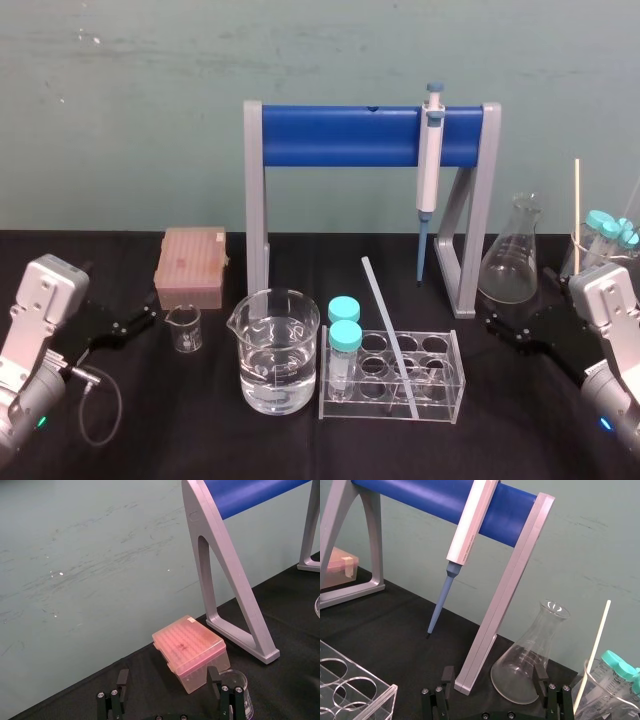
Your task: Pick up the stirring rod with one hand, then place it down.
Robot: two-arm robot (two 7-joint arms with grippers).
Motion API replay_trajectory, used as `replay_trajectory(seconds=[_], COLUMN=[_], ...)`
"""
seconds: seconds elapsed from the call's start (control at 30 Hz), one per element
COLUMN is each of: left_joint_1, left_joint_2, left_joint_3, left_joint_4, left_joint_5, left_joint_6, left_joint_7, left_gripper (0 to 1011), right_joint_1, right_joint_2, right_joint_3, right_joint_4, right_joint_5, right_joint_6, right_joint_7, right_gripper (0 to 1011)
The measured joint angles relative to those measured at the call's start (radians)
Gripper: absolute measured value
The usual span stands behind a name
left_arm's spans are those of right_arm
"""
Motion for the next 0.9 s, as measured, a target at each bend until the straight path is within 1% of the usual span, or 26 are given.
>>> replay_trajectory(seconds=[0.9], left_joint_1=[0.0], left_joint_2=[0.0], left_joint_3=[0.0], left_joint_4=[0.0], left_joint_5=[0.0], left_joint_6=[0.0], left_joint_7=[0.0], left_gripper=[1000], right_joint_1=[0.0], right_joint_2=[0.0], right_joint_3=[0.0], right_joint_4=[0.0], right_joint_5=[0.0], right_joint_6=[0.0], right_joint_7=[0.0], right_gripper=[1003])
